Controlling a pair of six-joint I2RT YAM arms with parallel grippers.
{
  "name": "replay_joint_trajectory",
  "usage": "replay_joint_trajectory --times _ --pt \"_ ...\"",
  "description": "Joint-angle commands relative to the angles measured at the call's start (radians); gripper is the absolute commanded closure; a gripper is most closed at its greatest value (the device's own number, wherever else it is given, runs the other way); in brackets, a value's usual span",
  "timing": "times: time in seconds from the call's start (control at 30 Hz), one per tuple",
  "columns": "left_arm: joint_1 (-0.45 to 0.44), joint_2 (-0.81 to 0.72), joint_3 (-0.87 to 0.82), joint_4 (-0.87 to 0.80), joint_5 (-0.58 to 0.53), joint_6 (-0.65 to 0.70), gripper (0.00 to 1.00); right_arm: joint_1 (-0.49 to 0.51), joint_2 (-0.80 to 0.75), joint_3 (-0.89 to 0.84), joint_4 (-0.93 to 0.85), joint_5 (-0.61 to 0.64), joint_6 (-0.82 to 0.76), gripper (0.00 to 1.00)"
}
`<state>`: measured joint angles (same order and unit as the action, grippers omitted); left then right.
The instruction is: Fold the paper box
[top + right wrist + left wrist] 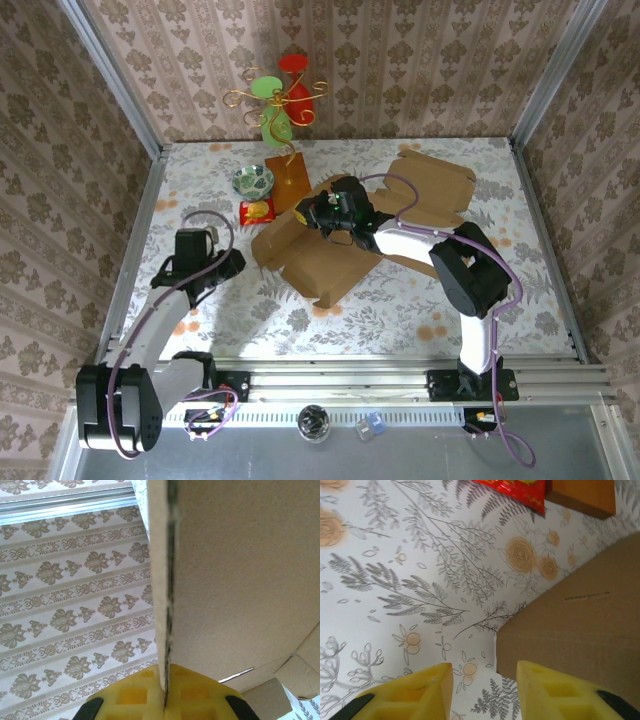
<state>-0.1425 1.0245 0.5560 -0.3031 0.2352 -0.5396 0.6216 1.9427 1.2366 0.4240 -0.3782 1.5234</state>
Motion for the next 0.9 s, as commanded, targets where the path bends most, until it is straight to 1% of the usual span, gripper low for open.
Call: replay_joint_trajectory --times 0.0,0.17,0.47,0.7,0.87 --pt "-0.041 0.018 -0.026 0.112 0.005 0.108 0.59 -0.006 0.017 -0.029 0.014 -0.028 -0.008 1.0" --pt "-0.074 0.066 -0.048 0.181 -0.023 0.157 0.57 -0.012 0.018 -0.029 0.019 -0.033 -0.003 1.0" --pt "-0.112 0.101 -0.079 0.281 -0.01 0.235 0.54 -0.013 0.022 -0.021 0.024 -0.044 0.004 1.0" --pt "-0.15 0.142 -0.064 0.298 -0.01 0.28 0.55 -0.013 0.029 -0.019 0.031 -0.047 0.01 1.0" --pt "-0.189 0.146 -0.054 0.304 -0.038 0.295 0.54 -0.013 0.033 -0.016 0.039 -0.044 0.014 1.0"
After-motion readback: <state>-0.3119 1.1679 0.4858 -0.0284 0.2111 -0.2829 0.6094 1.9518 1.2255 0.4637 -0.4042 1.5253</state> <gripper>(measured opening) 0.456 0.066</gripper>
